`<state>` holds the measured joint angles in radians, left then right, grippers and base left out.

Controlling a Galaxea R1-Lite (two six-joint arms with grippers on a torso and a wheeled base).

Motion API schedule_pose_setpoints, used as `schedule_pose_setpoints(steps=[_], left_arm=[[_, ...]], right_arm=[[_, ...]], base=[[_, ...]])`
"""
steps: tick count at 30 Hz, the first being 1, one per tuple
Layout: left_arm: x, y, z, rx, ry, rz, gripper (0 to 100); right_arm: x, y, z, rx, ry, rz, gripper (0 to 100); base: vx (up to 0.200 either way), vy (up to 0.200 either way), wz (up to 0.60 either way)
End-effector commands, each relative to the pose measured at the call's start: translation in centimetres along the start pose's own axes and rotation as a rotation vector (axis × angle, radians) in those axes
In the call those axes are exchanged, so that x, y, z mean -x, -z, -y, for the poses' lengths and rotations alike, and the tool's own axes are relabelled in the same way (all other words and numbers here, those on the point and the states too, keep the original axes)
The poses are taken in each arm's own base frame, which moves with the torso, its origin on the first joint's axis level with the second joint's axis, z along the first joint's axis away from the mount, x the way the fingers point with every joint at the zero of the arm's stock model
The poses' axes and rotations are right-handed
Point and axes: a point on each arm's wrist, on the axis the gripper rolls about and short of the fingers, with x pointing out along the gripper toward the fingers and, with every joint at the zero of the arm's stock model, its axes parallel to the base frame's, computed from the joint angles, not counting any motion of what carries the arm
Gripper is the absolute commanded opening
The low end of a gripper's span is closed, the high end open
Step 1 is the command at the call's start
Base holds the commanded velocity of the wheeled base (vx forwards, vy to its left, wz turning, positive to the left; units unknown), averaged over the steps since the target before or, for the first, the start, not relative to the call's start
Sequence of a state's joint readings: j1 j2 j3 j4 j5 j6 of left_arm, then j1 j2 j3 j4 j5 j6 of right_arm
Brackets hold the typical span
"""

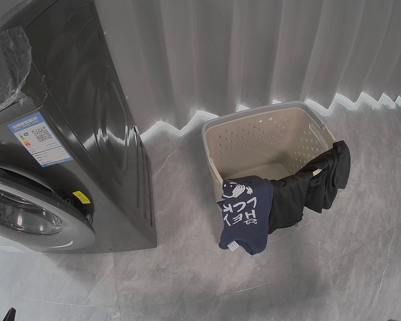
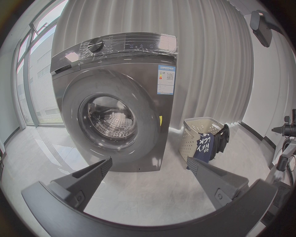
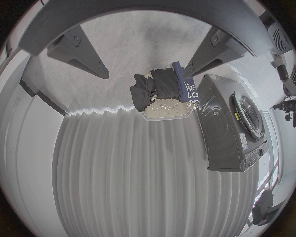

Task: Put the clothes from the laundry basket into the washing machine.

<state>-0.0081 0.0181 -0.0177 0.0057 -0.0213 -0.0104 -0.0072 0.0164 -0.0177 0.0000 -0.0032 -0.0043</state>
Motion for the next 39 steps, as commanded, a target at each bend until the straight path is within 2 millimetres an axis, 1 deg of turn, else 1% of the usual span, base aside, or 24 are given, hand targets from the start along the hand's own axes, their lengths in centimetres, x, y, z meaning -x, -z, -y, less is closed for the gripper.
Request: schedule_pose_setpoints(steps=[1, 6, 27, 39], left_arm=[[0.00, 0.53, 0.00, -0.001, 0.000, 0.000, 100], [0.00, 0.53, 0.00, 0.000, 0.000, 0.000, 100], [0.00, 0.53, 0.00, 0.000, 0.000, 0.000, 100], [0.00, 0.53, -0.01, 0.000, -0.002, 0.000, 100]], right_arm=[[0.00, 0.53, 0.00, 0.000, 0.000, -0.001, 100], [0.00, 0.53, 0.00, 0.000, 0.000, -0.001, 100], [0.00, 0.53, 0.00, 0.000, 0.000, -0.001, 100], [0.00, 0.53, 0.00, 0.000, 0.000, -0.001, 100]], base=[[0.000, 0.000, 0.00], [0.000, 0.000, 0.36], [0.000, 0.200, 0.00], [0.000, 0.000, 0.00]])
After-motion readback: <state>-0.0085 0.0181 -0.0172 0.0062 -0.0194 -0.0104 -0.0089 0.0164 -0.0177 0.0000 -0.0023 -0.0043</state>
